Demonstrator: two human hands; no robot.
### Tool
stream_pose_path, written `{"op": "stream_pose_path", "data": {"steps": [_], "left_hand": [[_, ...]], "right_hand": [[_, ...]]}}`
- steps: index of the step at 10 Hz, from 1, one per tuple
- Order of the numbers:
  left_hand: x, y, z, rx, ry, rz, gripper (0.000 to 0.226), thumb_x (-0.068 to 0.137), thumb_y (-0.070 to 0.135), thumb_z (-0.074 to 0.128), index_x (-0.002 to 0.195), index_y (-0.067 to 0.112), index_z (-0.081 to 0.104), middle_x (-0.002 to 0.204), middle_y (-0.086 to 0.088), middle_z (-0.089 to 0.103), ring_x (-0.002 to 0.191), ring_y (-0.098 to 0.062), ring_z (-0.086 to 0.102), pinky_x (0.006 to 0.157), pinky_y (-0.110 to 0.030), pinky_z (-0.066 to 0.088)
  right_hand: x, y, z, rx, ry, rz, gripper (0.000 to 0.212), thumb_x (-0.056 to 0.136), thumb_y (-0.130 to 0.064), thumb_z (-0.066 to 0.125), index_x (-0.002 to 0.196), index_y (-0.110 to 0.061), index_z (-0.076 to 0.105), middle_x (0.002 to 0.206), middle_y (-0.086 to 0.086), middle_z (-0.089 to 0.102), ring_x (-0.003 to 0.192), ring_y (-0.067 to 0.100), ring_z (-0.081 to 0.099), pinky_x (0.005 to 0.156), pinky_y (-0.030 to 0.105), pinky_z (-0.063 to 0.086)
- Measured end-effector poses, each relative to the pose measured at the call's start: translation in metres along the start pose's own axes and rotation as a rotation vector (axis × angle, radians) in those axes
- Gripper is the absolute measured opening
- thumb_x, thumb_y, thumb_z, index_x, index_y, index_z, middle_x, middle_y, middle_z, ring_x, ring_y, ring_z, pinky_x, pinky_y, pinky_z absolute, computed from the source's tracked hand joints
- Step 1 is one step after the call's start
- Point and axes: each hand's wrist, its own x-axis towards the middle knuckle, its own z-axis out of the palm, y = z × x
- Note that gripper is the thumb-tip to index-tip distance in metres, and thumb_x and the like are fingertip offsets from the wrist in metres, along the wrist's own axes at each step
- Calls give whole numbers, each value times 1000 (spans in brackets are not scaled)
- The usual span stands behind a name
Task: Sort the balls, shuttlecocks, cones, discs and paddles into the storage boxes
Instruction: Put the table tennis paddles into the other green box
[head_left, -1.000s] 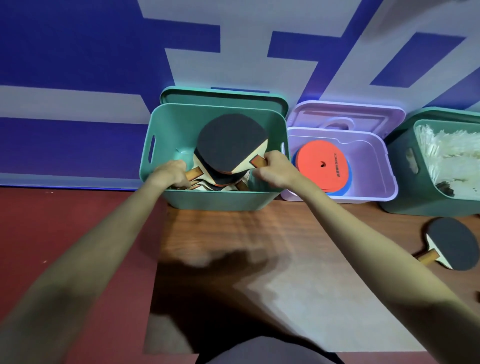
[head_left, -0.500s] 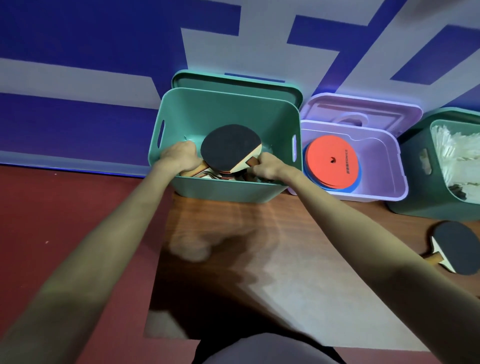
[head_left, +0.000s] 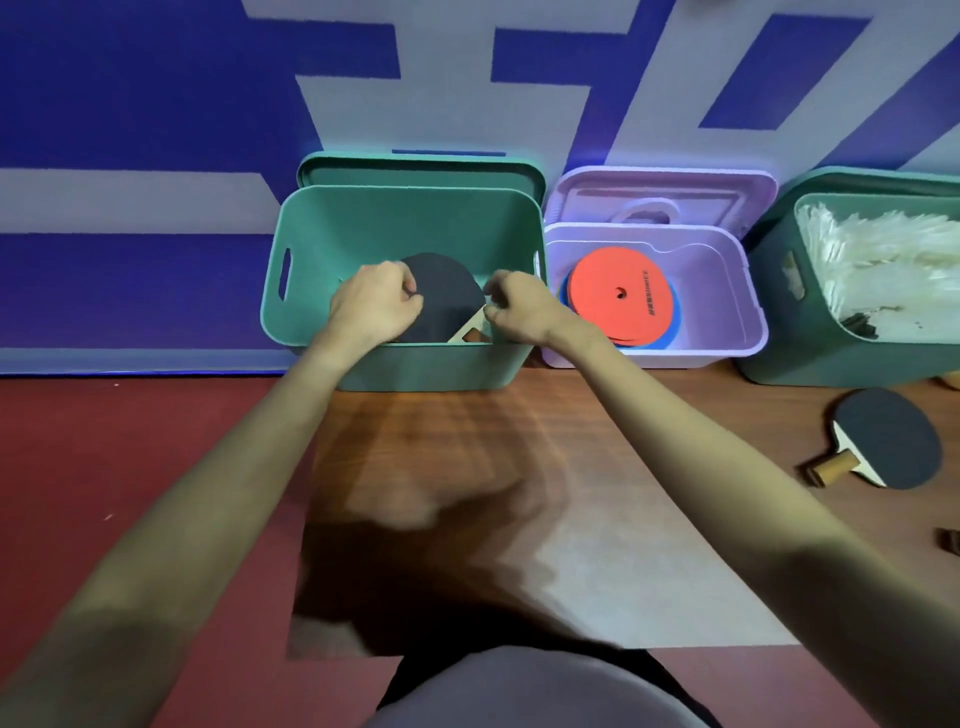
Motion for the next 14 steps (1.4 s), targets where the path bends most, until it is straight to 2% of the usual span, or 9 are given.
{"op": "stream_pose_path", "data": {"steps": [2, 3, 5, 8, 10, 11, 12, 13, 14], "left_hand": [[-30, 59, 16, -151, 229, 305, 20, 89, 19, 51, 105, 18, 63, 88, 1, 67, 83, -21, 63, 80, -41, 52], [-52, 109, 34, -149, 222, 502, 20, 89, 19, 52, 106, 17, 63, 91, 0, 66, 81, -22, 62, 75, -38, 51], [-75, 205, 104, -49, 25, 661, 16, 88, 15, 53, 101, 13, 64, 97, -3, 64, 90, -26, 61, 74, -37, 48], [-93, 329, 213, 156, -287, 755, 17, 87, 16, 54, 100, 13, 64, 99, -4, 66, 92, -26, 62, 76, -37, 49], [-96, 407, 275, 240, -408, 725, 23, 89, 21, 51, 109, 15, 60, 108, -5, 63, 99, -27, 61, 82, -38, 50], [-99, 437, 303, 256, -458, 668, 28, 90, 25, 54, 117, 13, 57, 113, -5, 64, 105, -27, 60, 85, -37, 48], [-100, 457, 329, 257, -502, 545, 35, 91, 29, 58, 120, 10, 53, 114, -8, 63, 106, -28, 60, 85, -39, 49], [-105, 470, 350, 279, -529, 446, 44, 88, 30, 61, 123, 8, 48, 119, -13, 59, 109, -32, 58, 87, -41, 49], [-109, 477, 362, 266, -552, 388, 47, 88, 32, 61, 126, 7, 48, 122, -15, 57, 113, -35, 56, 89, -40, 45]], "right_hand": [[-83, 62, -21, 122, 414, -170, 29, 82, -10, 49, 108, 0, 57, 102, 17, 58, 96, 31, 53, 81, 27, 37], [-134, 116, -17, 135, 488, -62, 32, 81, -12, 50, 111, -2, 55, 107, 15, 55, 99, 31, 52, 85, 33, 42], [-225, 237, -3, 63, 379, 366, 38, 84, -9, 59, 120, 1, 50, 115, 20, 47, 110, 36, 46, 92, 36, 38], [-338, 370, -15, 139, 379, 669, 34, 85, -8, 56, 116, 4, 52, 114, 22, 52, 112, 38, 44, 93, 39, 39], [-374, 431, -31, 510, 581, 1059, 29, 90, -9, 56, 106, 15, 55, 101, 27, 60, 100, 41, 55, 84, 41, 43], [-377, 451, -44, 825, 737, 1233, 28, 90, -11, 53, 68, 7, 51, 67, 14, 48, 73, 35, 50, 65, 37, 39], [-376, 461, -62, 968, 857, 1324, 30, 92, -20, 55, 69, 0, 54, 70, 13, 54, 77, 29, 54, 64, 32, 37], [-373, 481, -62, 1156, 842, 1375, 38, 84, -33, 52, 99, 1, 61, 92, 15, 61, 86, 30, 61, 73, 38, 52], [-367, 531, -38, 1257, 786, 1355, 56, 74, -41, 44, 111, -3, 59, 102, 13, 61, 104, 34, 63, 86, 47, 53]]}}
